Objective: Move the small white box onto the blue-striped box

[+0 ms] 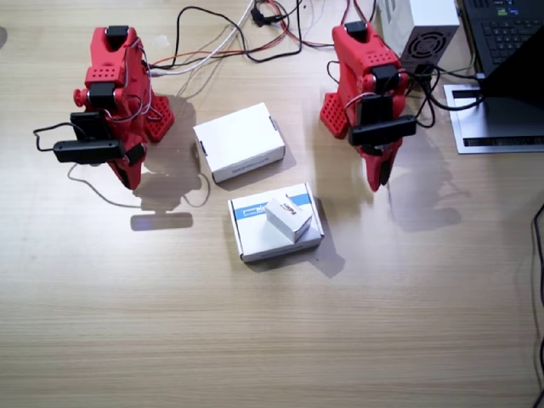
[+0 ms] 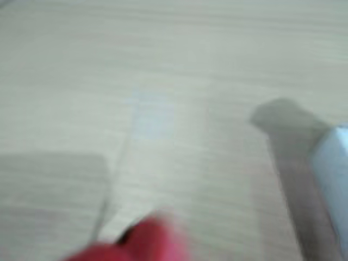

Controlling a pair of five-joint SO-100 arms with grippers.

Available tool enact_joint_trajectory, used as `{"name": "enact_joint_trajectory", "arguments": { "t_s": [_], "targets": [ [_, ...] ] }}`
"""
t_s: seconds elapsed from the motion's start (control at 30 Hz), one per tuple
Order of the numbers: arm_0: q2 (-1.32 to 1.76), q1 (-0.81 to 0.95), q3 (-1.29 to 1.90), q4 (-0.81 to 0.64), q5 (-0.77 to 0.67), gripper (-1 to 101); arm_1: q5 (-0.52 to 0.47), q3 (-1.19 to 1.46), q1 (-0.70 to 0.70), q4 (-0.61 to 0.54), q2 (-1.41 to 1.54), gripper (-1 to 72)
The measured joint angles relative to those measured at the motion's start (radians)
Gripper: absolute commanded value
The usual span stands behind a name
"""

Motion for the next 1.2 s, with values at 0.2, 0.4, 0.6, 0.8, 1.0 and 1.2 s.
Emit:
{"name": "enact_joint_trajectory", "arguments": {
  "t_s": [0.2,0.4,0.6,0.8,1.0,1.2],
  "targets": [
    [-0.005,-0.006,0.058,0.115,0.275,0,-0.158,0.000,0.126,0.017,0.003,0.1],
    [-0.005,0.009,0.066,0.124,0.351,0,-0.176,0.000,0.123,0.032,0.003,0.2],
    [-0.005,0.029,0.066,0.124,0.351,0,-0.176,0.000,0.127,0.032,0.003,0.2],
    [-0.005,0.034,0.066,0.124,0.351,0,-0.176,0.000,0.127,0.032,0.003,0.2],
    [-0.005,0.034,0.066,0.124,0.351,0,-0.176,0.000,0.127,0.032,0.003,0.2],
    [-0.005,0.034,0.066,0.124,0.351,0,-0.176,0.000,0.127,0.032,0.003,0.2]
  ]
}}
